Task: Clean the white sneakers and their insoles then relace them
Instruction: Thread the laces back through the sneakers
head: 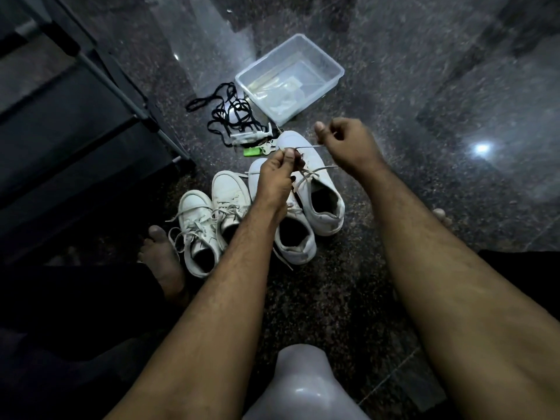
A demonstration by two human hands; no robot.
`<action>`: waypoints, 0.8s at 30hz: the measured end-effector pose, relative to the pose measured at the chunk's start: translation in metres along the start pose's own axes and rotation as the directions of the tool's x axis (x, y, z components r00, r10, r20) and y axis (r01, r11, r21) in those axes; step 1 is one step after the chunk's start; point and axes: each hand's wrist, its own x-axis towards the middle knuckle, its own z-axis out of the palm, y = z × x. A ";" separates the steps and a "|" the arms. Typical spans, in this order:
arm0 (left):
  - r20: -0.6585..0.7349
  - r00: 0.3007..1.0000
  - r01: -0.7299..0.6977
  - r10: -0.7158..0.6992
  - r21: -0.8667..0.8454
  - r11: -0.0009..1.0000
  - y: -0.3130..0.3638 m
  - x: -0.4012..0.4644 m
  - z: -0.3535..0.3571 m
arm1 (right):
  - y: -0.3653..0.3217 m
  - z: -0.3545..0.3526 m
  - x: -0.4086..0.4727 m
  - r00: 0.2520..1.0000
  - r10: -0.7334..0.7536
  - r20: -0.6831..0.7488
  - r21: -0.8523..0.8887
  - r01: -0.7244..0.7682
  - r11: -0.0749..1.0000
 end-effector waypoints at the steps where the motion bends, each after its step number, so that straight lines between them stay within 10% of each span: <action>1: -0.011 1.000 -0.001 0.001 -0.001 1.000 0.000 0.001 -0.001 | -0.001 -0.004 0.000 0.998 0.010 0.054 -0.092 -0.005 0.996; 5: -0.068 0.997 -0.036 0.036 0.008 0.999 -0.001 0.002 0.001 | -0.007 -0.012 -0.010 0.789 0.224 0.572 -0.203 -0.129 0.971; 8: -0.086 0.994 -0.058 0.060 0.034 0.998 -0.001 0.002 0.004 | -0.002 -0.002 -0.023 0.696 0.212 0.686 -0.019 -0.275 0.961; 17: -0.150 0.981 0.084 -0.126 -0.260 0.962 0.007 0.011 0.012 | 0.010 0.016 -0.024 0.842 0.214 0.496 -0.015 -0.238 0.971; 24: -0.105 0.985 0.094 -0.135 -0.324 0.941 0.009 0.009 0.011 | 0.008 0.043 -0.032 0.987 0.107 0.119 -0.494 -0.035 0.869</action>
